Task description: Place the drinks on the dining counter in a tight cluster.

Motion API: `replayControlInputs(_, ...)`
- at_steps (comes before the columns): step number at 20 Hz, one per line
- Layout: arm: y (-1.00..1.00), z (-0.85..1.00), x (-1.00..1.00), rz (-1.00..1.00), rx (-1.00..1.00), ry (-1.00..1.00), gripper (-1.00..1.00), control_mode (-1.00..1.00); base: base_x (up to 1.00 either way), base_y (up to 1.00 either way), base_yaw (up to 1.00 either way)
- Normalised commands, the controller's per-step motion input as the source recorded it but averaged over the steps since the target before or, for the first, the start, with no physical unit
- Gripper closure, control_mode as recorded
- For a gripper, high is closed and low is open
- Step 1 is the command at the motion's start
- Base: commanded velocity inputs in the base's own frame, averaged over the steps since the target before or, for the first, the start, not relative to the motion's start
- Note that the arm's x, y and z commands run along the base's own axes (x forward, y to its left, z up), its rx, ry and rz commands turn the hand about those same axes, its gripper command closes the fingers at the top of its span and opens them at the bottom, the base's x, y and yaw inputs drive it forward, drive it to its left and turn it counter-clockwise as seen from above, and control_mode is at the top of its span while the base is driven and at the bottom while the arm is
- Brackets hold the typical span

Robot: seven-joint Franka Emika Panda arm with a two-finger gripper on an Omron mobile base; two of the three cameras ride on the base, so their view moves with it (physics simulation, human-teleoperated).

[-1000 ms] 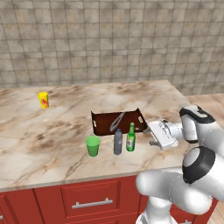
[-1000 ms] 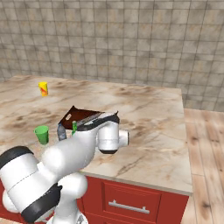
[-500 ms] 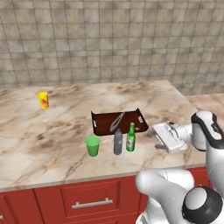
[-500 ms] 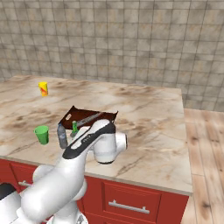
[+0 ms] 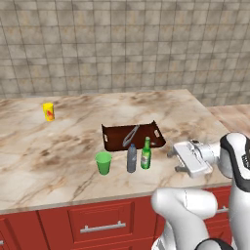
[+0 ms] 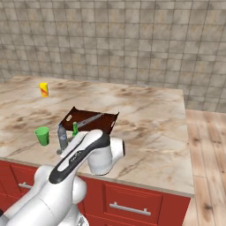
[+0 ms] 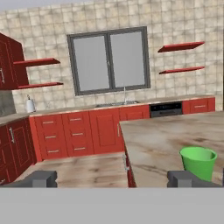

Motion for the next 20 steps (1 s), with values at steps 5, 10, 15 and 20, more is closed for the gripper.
replayControlInputs(5, 0.00, 0.00, 0.00, 0.00, 0.00, 0.00, -1.00, 1.00, -0.11, 0.01, 0.00)
replayControlInputs(10, 0.00, 0.00, 0.00, 0.00, 0.00, 0.00, -1.00, 1.00, -0.54, 0.12, 0.05)
replayControlInputs(15, 0.00, 0.00, 0.00, 0.00, 0.00, 0.00, -1.00, 1.00, -0.55, 0.18, 0.50)
replayControlInputs(20, 0.00, 0.00, 0.00, 0.00, 0.00, 0.00, -1.00, 1.00, -0.14, 0.20, 0.96)
